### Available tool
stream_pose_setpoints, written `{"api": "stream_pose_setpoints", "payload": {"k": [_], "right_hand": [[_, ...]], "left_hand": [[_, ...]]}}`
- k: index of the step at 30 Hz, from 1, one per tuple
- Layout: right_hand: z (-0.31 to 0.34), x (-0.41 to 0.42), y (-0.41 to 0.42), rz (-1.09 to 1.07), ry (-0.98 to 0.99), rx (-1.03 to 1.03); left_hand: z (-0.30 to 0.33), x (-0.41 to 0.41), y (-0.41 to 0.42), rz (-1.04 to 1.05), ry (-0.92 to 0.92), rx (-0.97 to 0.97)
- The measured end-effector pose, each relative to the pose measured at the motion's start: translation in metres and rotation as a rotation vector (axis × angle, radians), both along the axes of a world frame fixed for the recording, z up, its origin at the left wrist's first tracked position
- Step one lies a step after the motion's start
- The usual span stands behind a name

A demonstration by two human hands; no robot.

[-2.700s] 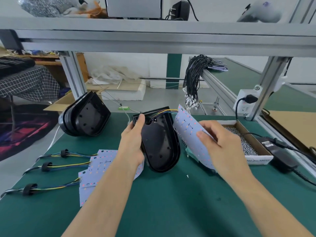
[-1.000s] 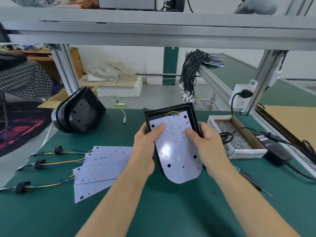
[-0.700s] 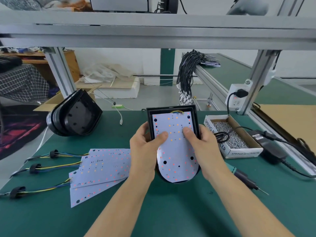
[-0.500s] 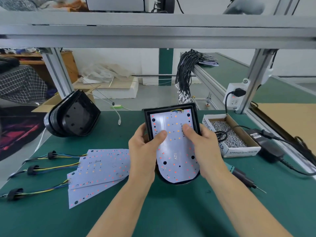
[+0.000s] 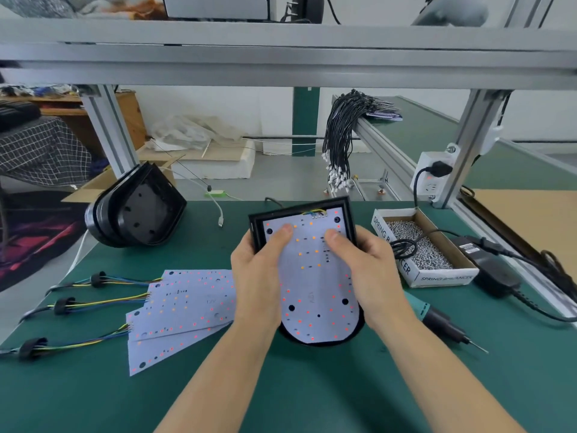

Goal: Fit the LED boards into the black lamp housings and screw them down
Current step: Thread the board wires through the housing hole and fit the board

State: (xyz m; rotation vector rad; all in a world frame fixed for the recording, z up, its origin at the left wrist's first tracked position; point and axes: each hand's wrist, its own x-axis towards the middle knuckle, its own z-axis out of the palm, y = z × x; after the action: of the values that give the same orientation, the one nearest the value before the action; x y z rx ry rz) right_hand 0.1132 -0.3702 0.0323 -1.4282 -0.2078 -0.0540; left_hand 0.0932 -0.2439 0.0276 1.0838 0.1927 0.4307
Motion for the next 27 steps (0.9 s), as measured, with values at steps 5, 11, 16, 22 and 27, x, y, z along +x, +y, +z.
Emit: {"api": "stream_pose_setpoints", "payload": {"k": [5,11,16,22,27], "right_hand": [[0.006,0.001,-0.003,-0.023,-0.028,0.017],[-0.004,0.002,-0.008,0.098,0.09,0.022],[-0.004,0.002,-0.009,0.09,0.097,0.109],[-0.005,0.002,-0.005,0.163,0.076,0.014],[-0.008,0.005,-0.013,0.259,0.118,-0.18]], "left_hand": [[0.003,-0.003,-0.004,-0.002,-0.007,0.041],[0.006,-0.001,-0.003,0.059,-0.037,0.189],[0.005,-0.002,-0.005,0.041,0.03,0.21],[0.003,0.007,-0.001,0.161,0.105,0.134],[0.0,0.013,0.012,0.097,0.228,0.121]]}}
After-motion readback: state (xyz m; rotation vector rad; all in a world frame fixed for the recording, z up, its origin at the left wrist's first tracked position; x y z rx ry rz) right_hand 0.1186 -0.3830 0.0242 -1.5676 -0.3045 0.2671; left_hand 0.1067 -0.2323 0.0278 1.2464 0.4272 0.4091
